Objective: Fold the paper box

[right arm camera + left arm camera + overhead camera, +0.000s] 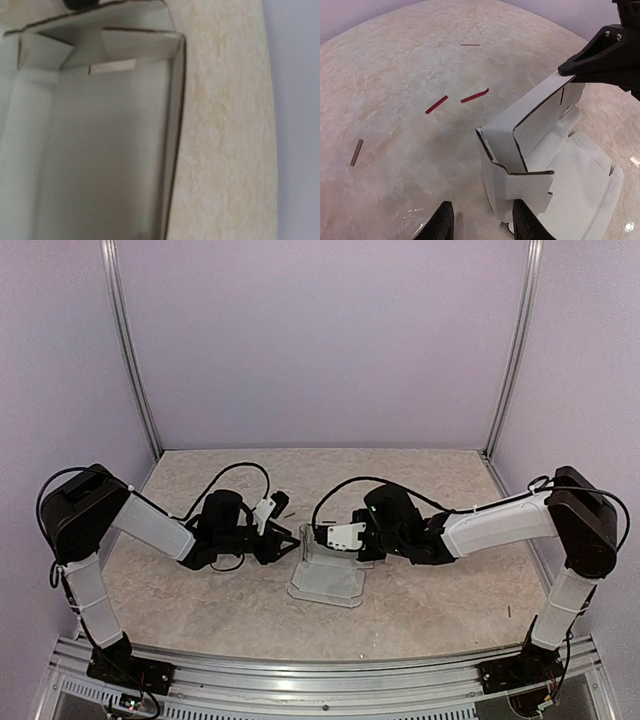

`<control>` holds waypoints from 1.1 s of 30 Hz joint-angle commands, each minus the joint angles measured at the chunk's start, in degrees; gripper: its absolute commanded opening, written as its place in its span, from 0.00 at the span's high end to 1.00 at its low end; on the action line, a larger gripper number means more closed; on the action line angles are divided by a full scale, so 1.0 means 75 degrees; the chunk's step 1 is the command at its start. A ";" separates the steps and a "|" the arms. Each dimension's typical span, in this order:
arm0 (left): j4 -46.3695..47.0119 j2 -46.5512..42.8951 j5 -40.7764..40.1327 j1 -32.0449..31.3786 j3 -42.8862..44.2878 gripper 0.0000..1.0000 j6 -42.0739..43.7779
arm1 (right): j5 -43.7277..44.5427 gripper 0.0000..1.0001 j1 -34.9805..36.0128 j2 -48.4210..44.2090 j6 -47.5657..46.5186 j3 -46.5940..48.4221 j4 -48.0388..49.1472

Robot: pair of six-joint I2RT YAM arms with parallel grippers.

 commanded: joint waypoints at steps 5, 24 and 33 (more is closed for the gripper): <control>0.0027 0.0351 0.0554 -0.0056 0.0250 0.59 0.0419 | 0.0029 1.00 -0.0024 0.0214 -0.0177 -0.0107 0.0086; 0.0458 0.0625 0.1217 -0.0049 0.0261 0.54 0.0447 | 0.0835 1.00 0.0417 0.0336 -0.1287 -0.0797 0.0991; 0.0570 0.0872 0.1453 -0.0068 0.0476 0.55 0.0337 | 0.1029 1.00 0.0508 0.0227 -0.1301 -0.0853 0.1221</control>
